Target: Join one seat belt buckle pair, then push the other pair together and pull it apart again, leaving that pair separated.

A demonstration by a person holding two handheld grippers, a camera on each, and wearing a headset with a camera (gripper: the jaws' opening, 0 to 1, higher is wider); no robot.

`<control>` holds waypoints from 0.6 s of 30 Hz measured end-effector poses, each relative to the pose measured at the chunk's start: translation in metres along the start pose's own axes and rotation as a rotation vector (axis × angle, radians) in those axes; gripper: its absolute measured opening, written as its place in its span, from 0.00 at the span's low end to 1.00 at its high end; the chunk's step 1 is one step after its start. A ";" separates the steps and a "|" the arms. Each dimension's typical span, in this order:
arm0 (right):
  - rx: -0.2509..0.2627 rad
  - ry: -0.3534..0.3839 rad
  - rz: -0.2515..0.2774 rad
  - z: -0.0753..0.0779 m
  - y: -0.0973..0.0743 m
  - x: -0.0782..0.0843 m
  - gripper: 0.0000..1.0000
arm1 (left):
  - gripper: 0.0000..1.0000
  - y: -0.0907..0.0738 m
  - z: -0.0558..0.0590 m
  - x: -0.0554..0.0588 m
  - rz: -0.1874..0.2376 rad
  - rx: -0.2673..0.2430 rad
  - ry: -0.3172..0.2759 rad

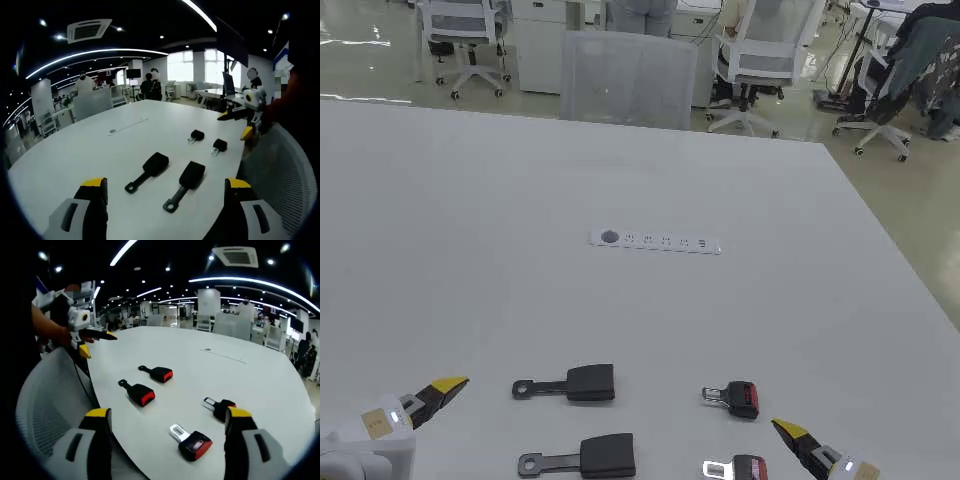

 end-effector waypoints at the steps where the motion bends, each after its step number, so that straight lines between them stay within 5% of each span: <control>1: 0.000 0.001 0.001 0.000 0.000 0.000 0.96 | 0.99 0.000 0.001 0.000 0.000 0.002 0.002; 18: 0.007 -0.003 -0.007 0.001 -0.004 0.003 0.97 | 1.00 0.001 0.003 0.005 -0.008 0.004 -0.008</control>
Point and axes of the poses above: the centre of the closed fingertips' face, and the gripper's own axes: y roughly forward along the fingers, z roughly to its right, x roughly out of its underside, the point moved 6 cm from there along -y, roughly backward along the fingers, and after that the axes turned 11 degrees about -x, right-handed, at the moved point
